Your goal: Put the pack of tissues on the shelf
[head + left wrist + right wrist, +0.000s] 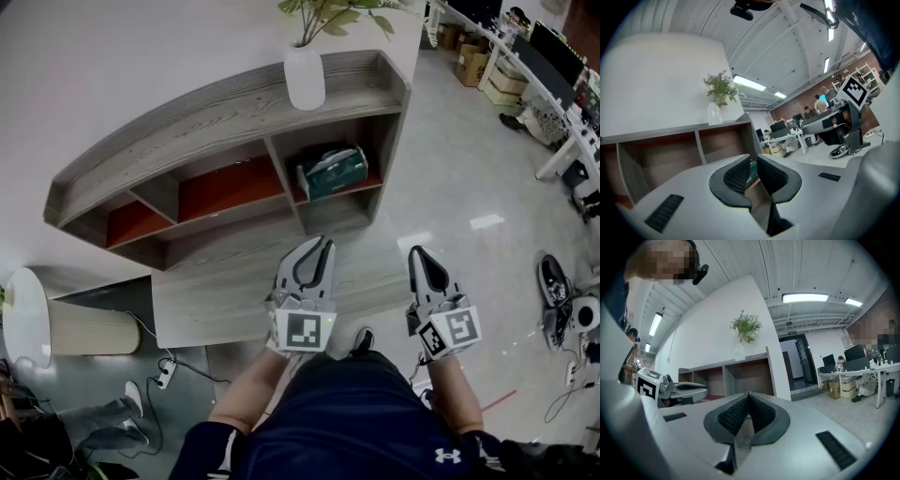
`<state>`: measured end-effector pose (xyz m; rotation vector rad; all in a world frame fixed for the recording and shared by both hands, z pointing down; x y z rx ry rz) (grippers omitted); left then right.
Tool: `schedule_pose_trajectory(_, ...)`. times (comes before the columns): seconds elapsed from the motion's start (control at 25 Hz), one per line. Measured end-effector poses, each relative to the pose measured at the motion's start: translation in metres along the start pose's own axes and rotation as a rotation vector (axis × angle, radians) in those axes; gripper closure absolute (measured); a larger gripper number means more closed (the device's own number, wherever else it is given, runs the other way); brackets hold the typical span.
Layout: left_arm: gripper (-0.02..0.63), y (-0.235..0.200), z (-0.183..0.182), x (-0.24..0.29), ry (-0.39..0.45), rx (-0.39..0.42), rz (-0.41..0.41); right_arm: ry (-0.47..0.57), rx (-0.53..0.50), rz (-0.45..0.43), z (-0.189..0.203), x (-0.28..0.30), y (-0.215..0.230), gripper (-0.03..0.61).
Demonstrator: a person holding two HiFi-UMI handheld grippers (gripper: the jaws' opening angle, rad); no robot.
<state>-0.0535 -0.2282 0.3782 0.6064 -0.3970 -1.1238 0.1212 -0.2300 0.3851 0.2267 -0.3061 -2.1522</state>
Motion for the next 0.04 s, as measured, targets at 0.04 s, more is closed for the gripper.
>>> schedule_pose_trajectory(0.04,0.555,-0.0018,0.0001,0.0019,0.002,0.001,-0.002,0.003,-0.002,-0.002,-0.001,0.0022,0.0003,0.568)
Point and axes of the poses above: the fingertips, and each gripper's own axes: x forward along the fingers, y to its right, z out of its underside, the point moved 2 cm from there along -x, backward along the fingers, and after that the axes turned 13 degrees about x, right-handed, at the moved point
